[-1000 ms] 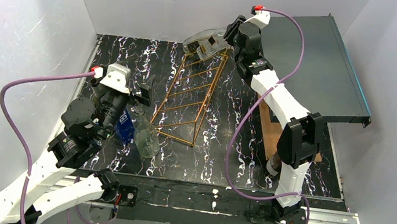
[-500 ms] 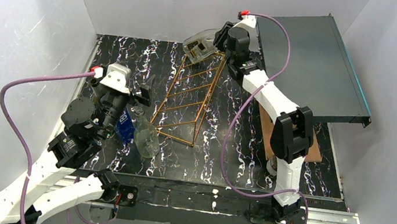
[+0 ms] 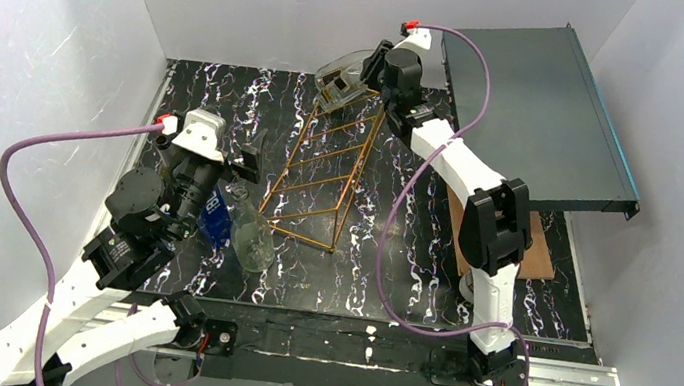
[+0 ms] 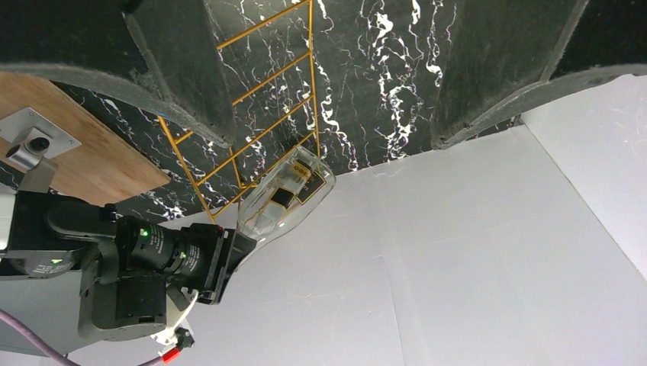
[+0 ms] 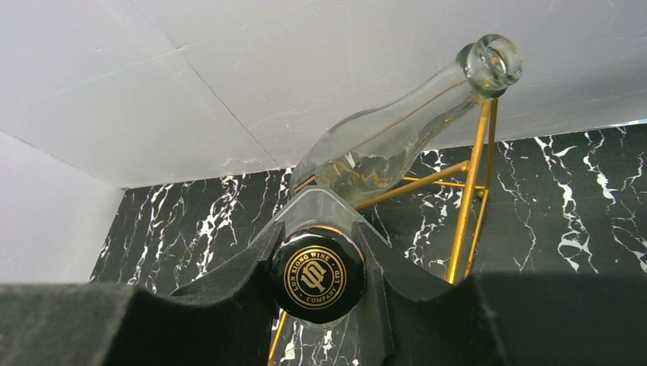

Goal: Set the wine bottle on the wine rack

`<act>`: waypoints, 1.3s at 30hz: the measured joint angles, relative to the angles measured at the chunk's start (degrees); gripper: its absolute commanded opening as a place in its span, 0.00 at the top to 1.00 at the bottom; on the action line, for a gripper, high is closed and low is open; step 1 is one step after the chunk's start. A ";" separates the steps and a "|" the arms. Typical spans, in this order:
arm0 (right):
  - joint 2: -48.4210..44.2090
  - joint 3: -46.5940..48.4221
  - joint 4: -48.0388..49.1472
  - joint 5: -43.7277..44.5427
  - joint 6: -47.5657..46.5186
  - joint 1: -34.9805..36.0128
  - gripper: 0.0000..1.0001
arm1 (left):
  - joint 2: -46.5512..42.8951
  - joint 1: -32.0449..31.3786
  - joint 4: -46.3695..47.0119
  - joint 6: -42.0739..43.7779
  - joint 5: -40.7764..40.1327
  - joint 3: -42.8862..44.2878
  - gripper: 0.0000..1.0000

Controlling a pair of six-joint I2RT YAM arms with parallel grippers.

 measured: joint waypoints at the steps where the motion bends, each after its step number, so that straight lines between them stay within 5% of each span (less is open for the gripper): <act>1: 0.52 0.35 -0.04 -0.26 0.13 0.00 0.86 | 0.00 0.00 0.00 0.00 0.00 0.00 0.01; 11: 3.04 3.15 -2.75 -0.90 0.94 0.04 0.45 | 0.00 0.00 0.00 0.00 0.00 0.00 0.01; 39: 2.43 14.49 -20.81 3.13 -13.16 5.03 0.28 | 0.81 0.07 -0.04 -0.39 0.46 0.00 0.01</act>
